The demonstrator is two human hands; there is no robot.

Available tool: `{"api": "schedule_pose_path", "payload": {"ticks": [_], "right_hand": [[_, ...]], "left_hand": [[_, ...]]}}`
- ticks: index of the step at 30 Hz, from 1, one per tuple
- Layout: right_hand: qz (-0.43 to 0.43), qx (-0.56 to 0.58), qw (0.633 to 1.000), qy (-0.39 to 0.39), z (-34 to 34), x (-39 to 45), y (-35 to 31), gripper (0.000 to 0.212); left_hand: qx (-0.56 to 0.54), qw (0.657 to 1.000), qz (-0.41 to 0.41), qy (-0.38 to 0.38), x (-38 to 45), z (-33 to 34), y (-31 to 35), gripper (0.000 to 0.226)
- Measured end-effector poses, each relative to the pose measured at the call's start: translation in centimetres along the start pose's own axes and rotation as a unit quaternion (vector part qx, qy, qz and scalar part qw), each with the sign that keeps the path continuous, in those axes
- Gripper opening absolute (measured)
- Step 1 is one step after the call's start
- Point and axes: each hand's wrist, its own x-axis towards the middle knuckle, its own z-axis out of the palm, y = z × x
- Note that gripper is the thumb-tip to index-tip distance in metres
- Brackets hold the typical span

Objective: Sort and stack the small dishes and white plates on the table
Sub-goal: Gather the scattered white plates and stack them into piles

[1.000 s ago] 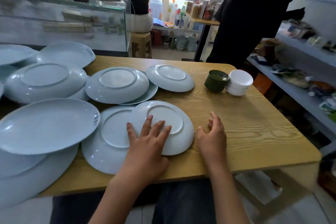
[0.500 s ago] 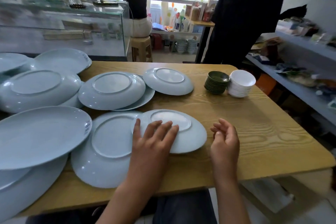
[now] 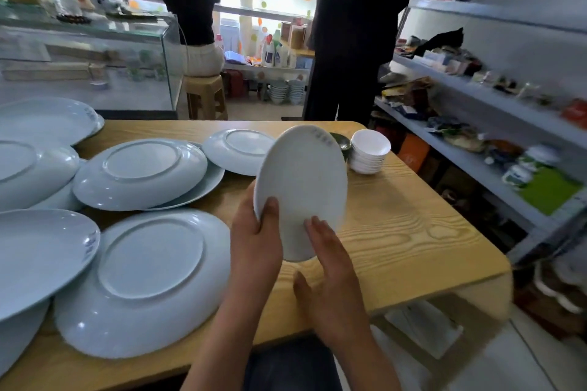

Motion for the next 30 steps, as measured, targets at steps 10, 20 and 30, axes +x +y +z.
{"api": "schedule_pose_path", "payload": {"ticks": [10, 20, 30], "right_hand": [[-0.092, -0.065, 0.982, 0.148, -2.5, -1.6, 4.3, 0.040], [0.038, -0.195, 0.972, 0.127, -8.5, -0.2, 8.8, 0.038], [0.229, -0.180, 0.953, 0.082, -11.0, 1.8, 10.2, 0.058]], "left_hand": [[-0.051, 0.984, -0.088, -0.147, -3.0, 3.1, -2.3, 0.023], [0.369, 0.873, 0.082, -0.310, -3.7, 3.9, -5.5, 0.049], [0.497, 0.793, 0.121, -0.330, -4.3, 3.6, -4.9, 0.050]]}}
